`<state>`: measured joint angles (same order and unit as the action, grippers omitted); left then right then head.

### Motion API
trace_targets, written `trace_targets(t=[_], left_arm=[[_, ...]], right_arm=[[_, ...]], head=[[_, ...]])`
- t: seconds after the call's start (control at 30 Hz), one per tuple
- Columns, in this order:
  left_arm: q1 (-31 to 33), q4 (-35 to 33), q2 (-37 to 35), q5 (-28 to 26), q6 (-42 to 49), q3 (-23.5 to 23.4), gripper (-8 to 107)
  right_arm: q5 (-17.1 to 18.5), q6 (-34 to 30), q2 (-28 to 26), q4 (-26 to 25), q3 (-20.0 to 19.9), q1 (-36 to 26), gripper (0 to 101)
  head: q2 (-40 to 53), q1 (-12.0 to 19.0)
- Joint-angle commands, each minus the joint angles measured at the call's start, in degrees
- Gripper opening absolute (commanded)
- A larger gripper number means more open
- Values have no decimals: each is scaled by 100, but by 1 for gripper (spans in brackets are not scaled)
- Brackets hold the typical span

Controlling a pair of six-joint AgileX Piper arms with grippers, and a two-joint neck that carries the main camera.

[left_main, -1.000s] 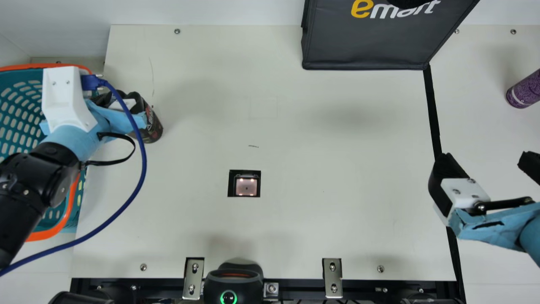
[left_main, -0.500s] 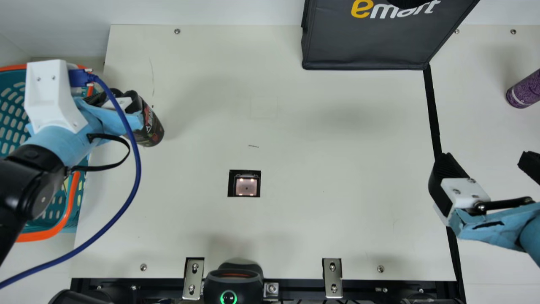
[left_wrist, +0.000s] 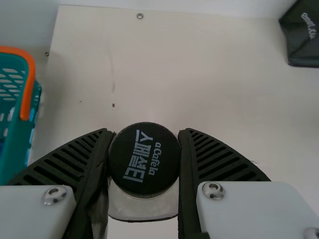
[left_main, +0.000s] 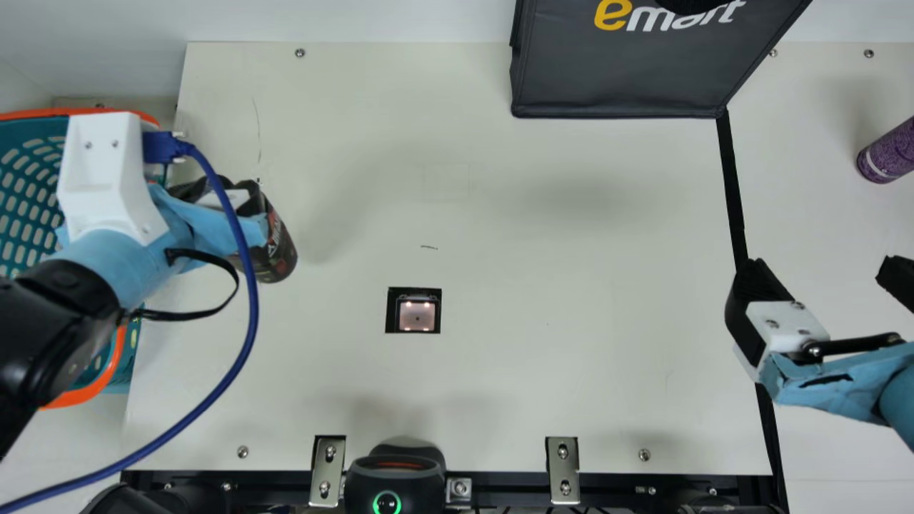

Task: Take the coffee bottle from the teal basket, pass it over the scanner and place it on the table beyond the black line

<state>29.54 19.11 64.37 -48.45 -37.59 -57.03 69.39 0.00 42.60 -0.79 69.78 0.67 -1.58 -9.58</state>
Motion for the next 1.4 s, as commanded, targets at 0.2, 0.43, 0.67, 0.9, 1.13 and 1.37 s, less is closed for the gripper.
trace_targets(t=[0.2, 0.43, 0.67, 0.9, 1.13, 1.37], left_arm=[[1135, 414, 111, -233, -898, -87, -8], [2105, 766, 260, -435, -1679, -148, -8], [2999, 1085, 429, -673, -2468, -195, -8], [3664, 1340, 598, -933, -3254, -248, -8], [4081, 1476, 758, -1080, -3868, -262, -8], [4346, 1646, 870, -1168, -4330, -241, -8]], right_arm=[[0, 0, 0, 0, 0, 0, 95], [0, 0, 0, 0, 0, 0, 95], [0, 0, 0, 0, 0, 0, 95], [0, 0, 0, 0, 0, 0, 95], [0, 0, 0, 0, 0, 0, 95], [0, 0, 0, 0, 0, 0, 95]], head=[[0, 166], [0, 166], [0, 166], [0, 166], [0, 166], [0, 166]])
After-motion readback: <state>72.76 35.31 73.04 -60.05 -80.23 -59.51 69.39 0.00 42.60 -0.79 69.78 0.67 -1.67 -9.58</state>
